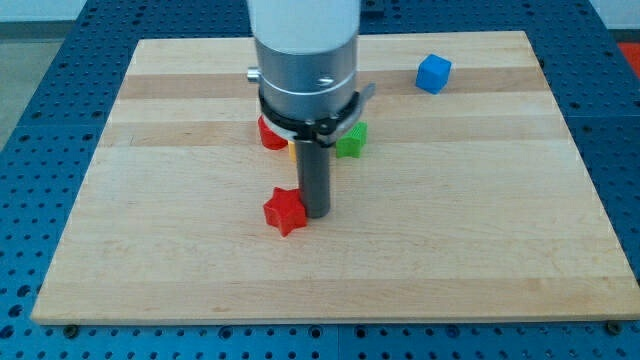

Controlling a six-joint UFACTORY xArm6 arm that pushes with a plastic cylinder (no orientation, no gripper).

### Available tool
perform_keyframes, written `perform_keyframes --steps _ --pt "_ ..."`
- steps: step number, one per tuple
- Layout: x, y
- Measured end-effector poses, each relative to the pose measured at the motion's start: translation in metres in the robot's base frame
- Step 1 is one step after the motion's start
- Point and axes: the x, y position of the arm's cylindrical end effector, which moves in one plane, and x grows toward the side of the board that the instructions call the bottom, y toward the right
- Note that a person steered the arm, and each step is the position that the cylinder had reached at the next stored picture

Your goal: Slide the red star to the left side of the red circle

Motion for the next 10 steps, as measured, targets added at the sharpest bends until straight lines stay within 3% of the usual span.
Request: perform_keyframes --steps 3,5,6,8,10 --pt "-0.009 -0.047" --pt "0.006 0.034" --pt "0.049 0.031" --pt "0.057 -0.050" --pt "0.056 -0.063"
